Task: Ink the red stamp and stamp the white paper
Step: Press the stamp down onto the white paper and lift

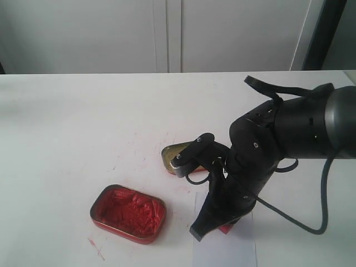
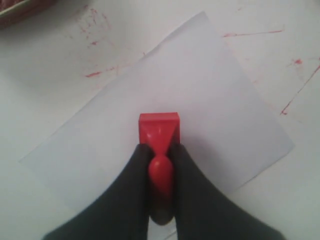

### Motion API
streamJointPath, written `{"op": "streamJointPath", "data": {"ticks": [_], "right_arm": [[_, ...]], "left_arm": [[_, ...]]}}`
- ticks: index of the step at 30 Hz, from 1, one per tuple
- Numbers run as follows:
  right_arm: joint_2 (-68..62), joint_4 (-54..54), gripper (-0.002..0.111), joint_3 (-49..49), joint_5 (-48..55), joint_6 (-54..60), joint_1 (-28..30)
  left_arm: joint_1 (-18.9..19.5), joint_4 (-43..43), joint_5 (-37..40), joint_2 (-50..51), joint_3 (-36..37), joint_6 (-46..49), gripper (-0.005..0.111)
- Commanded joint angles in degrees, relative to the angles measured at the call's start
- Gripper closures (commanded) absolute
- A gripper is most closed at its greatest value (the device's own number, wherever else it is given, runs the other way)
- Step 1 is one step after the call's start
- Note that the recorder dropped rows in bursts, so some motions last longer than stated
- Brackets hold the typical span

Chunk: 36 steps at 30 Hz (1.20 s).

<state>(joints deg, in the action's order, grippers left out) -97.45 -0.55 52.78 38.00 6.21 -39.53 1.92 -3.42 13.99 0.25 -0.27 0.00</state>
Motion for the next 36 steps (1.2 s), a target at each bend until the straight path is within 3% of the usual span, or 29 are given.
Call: {"op": "streamJointPath", "data": {"ticks": [1, 15, 36], "right_arm": [[-1.8, -0.5, 0.108, -0.2, -1.3, -0.8, 0.0], [-12.0, -0.5, 0.108, -0.2, 4.2, -0.8, 0.0], [-11.6, -0.5, 0.108, 0.6, 6.6, -0.8, 0.0]], "left_arm": [[-0.4, -0.2, -0.1, -0.2, 0.3, 0.0, 0.107], [-0.4, -0.2, -0.1, -0.2, 0.3, 0.0, 0.107], [-0.4, -0.2, -0.1, -0.2, 0.3, 0.0, 0.107]]}}
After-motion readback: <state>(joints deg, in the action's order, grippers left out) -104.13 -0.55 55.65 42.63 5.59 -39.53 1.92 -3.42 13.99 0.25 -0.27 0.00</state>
